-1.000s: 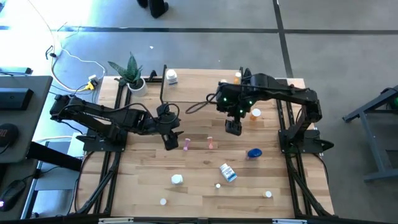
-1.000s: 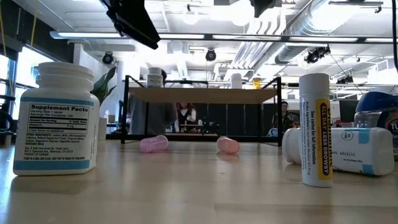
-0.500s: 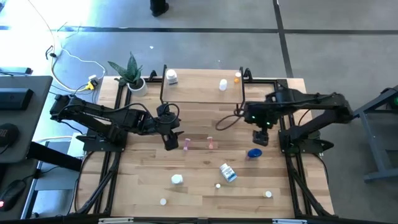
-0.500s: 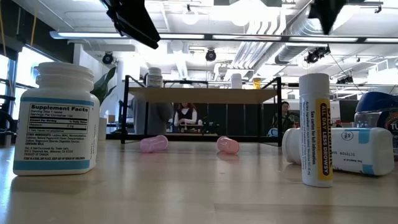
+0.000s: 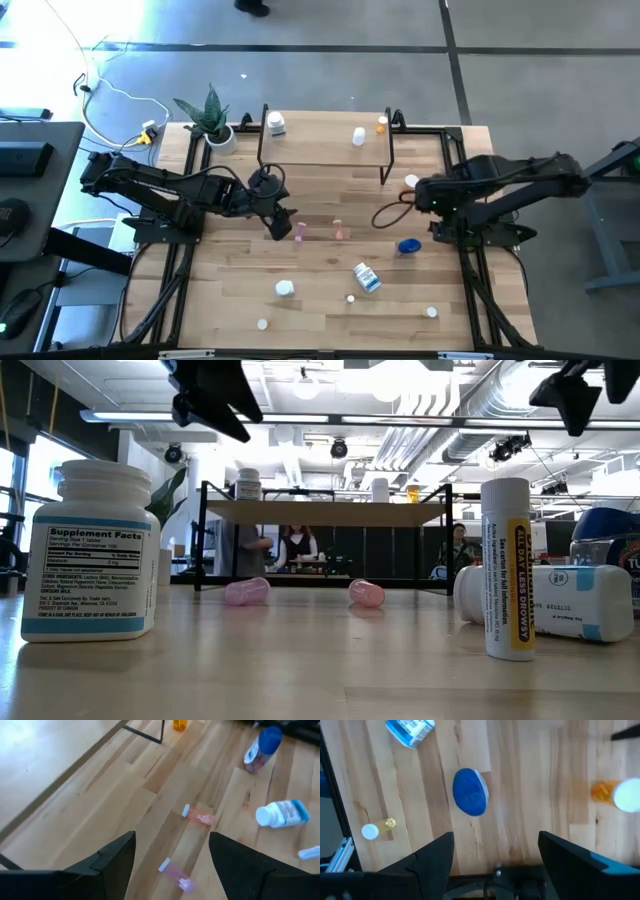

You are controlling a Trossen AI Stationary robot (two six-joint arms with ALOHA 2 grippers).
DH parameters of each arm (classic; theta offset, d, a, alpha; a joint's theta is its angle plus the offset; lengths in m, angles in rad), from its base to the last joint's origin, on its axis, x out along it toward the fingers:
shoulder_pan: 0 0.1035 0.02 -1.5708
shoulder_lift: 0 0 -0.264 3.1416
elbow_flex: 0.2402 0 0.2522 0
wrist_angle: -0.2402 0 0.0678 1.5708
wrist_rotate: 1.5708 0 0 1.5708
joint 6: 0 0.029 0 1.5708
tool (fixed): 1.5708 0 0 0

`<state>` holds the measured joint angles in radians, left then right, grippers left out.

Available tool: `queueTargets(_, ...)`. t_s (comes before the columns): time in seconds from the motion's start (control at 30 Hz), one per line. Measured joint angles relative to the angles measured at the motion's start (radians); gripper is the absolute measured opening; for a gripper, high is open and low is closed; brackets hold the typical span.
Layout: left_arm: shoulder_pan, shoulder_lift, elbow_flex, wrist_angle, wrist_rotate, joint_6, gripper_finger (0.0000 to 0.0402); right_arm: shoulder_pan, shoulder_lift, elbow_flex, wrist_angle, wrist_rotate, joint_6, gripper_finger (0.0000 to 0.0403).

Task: Pick and place medicine bottles onto shelf by color
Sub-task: Put the blue pill bottle on the shelf

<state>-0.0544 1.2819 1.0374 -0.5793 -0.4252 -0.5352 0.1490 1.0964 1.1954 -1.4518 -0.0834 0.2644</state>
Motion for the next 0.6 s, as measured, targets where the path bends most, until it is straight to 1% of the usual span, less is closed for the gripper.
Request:
queueTargets(0.13, -0.009, 0.000, 0.000, 0.000, 0.019, -0.069, 0.0243, 0.038, -0.027, -0.055, 0.058, -0.003, -0.023, 0.0279)
queueTargets(0.33, -0.060, 0.001, 0.000, 0.000, 0.018, -0.148, 0.0243, 0.109, -0.032, -0.116, 0.118, -0.003, -0.064, 0.0279)
queueTargets(0.47, -0.098, 0.001, 0.000, 0.000, -0.015, -0.202, 0.0243, 0.171, -0.034, -0.152, 0.179, 0.000, -0.099, 0.0279)
queueTargets(0.6, -0.129, 0.001, 0.000, 0.000, -0.039, -0.221, 0.0243, 0.225, -0.039, -0.173, 0.193, 0.030, -0.149, 0.0279)
